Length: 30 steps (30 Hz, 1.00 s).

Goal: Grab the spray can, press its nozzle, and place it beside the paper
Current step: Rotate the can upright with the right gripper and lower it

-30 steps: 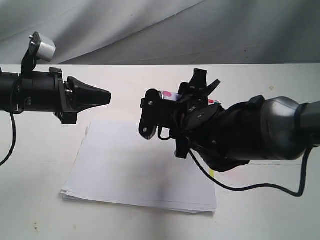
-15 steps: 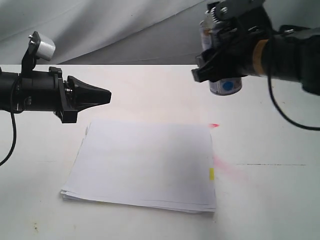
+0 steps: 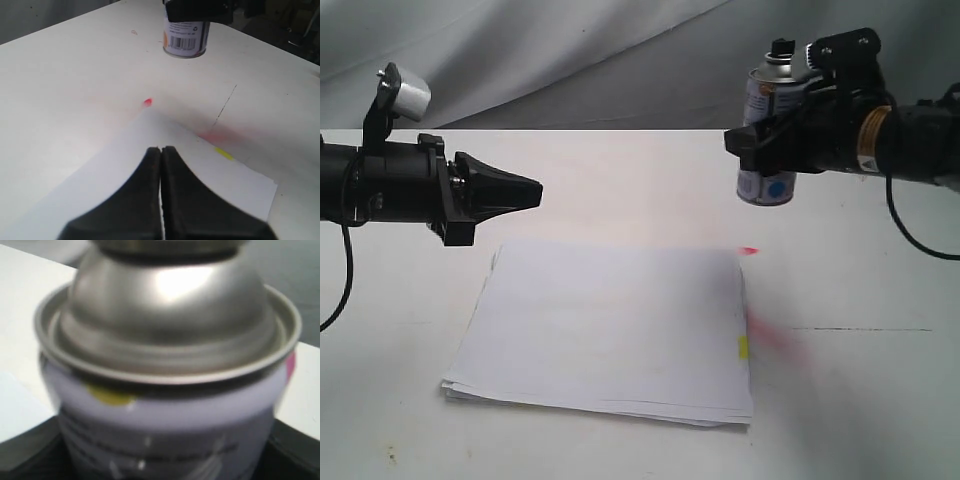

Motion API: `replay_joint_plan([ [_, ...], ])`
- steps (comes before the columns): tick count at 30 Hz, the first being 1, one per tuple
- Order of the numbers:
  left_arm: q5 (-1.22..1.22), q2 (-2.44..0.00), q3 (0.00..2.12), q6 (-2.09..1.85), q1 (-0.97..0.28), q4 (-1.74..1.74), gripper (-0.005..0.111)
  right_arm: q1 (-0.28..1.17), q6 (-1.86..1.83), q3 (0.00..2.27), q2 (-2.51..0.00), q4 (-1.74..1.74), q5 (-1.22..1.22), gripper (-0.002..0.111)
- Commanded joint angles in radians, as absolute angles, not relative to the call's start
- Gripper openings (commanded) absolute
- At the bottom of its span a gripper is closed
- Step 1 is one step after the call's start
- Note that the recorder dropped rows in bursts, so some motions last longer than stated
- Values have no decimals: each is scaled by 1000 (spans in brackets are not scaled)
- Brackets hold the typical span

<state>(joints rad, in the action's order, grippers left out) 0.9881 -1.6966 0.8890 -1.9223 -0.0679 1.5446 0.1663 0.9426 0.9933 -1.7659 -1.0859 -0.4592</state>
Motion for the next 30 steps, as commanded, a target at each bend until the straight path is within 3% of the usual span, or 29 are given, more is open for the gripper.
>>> replay_joint_plan([
  [1, 984, -1689, 885, -1911, -69, 1562, 0, 160, 643, 1002, -1843, -748, -646, 0],
  [10, 939, -1689, 885, -1932, -69, 1562, 0, 165, 355, 1025, -2059, -533, -882, 0],
  [17, 939, -1689, 885, -1945, -69, 1570, 0, 242, 345, 1235, -2173, -539, -737, 0],
  [30, 939, -1689, 885, -1945, -69, 1570, 0, 259, 342, 1235, -2262, -497, -755, 0],
])
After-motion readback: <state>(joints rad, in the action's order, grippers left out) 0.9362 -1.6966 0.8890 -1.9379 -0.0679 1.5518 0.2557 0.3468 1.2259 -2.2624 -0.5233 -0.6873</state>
